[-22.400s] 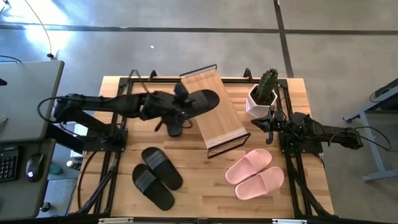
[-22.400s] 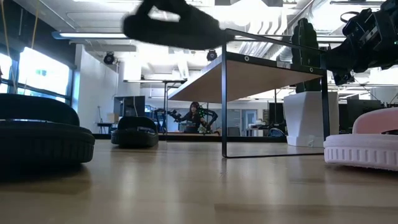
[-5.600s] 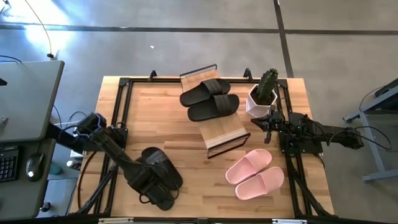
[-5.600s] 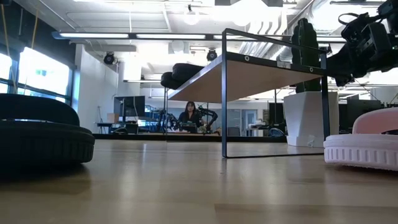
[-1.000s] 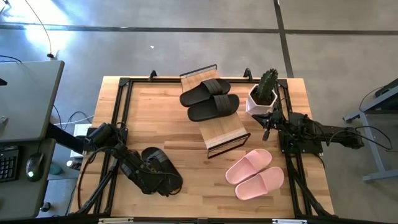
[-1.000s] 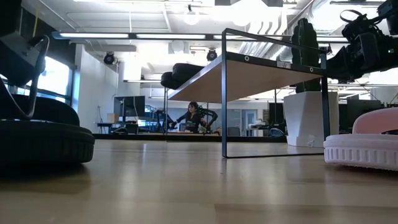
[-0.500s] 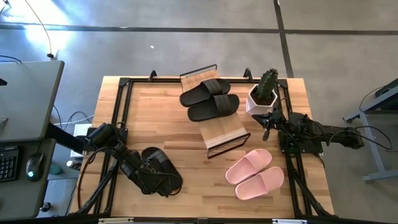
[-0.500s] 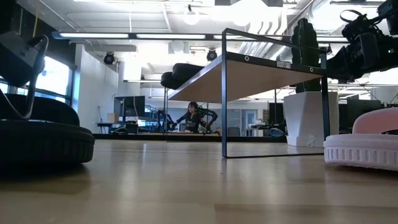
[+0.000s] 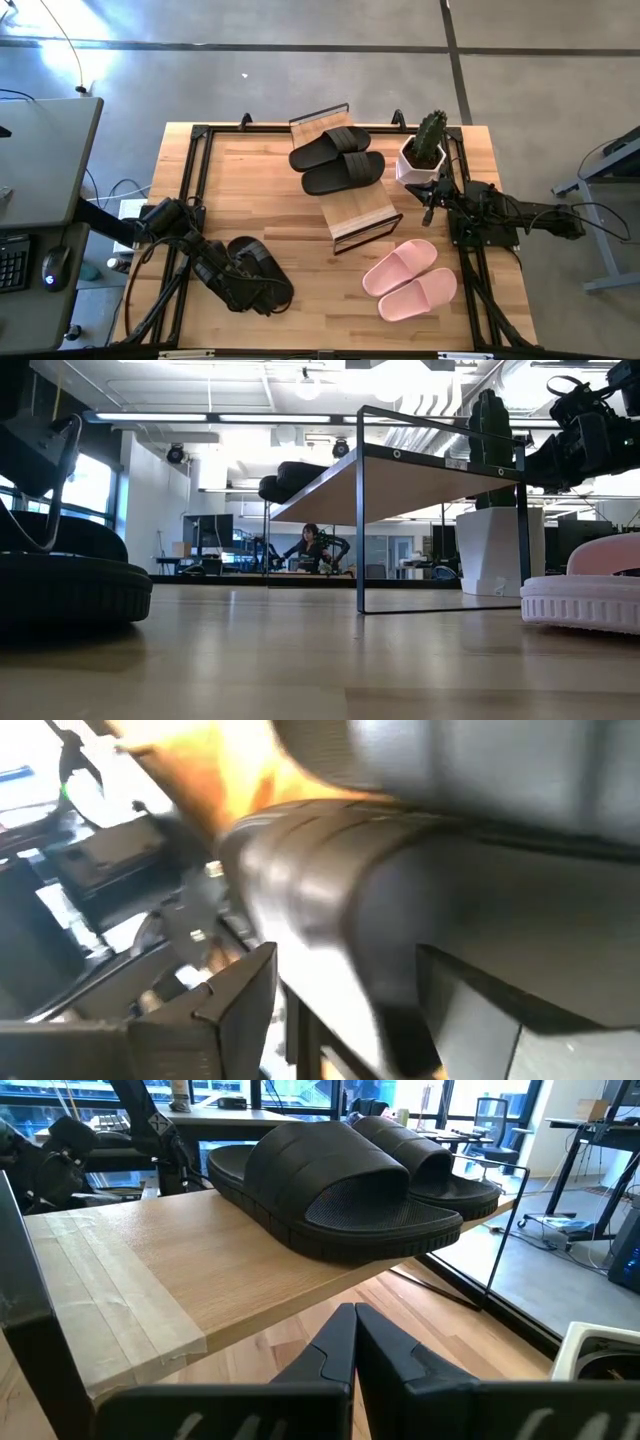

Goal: Pick and place slides into the shelf
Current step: Put the black slide under the shelf

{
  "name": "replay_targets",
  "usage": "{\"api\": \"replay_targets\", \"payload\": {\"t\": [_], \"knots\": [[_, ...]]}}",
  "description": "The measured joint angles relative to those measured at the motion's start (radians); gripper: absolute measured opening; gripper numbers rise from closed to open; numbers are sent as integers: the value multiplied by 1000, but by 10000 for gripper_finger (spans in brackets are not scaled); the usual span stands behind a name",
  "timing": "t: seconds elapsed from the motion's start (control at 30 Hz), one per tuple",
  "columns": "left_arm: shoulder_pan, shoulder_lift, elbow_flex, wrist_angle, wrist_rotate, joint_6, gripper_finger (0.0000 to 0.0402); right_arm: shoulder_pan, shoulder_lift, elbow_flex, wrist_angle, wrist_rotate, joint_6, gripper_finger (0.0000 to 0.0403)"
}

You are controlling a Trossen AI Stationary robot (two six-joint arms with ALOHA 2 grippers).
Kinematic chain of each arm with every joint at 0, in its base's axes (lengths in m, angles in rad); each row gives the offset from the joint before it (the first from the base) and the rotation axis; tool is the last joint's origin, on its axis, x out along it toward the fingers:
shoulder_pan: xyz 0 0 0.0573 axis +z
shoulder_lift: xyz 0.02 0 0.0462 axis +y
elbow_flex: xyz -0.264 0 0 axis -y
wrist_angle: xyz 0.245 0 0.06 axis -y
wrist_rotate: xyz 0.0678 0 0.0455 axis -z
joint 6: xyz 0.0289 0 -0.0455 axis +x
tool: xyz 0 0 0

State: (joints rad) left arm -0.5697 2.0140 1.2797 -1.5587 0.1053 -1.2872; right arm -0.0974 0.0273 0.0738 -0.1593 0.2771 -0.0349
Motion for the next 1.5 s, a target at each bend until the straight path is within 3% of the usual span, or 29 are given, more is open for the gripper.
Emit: {"api": "replay_targets", "payload": {"t": [0.3,0.43,0.63,1.0,1.5], "knots": [[0,0,-72,18,37,-25,152,0,0,0,0,0,0,0],[0,0,-99,18,94,-26,103,0,0,0,0,0,0,0],[0,0,-84,2,101,20,12,0,0,0,0,0,0,0],[-1,-10,65,-12,42,74,10,0,0,0,0,0,0,0],[-87,-24,480,-12,-183,286,3,0,0,0,0,0,0,0]]}}
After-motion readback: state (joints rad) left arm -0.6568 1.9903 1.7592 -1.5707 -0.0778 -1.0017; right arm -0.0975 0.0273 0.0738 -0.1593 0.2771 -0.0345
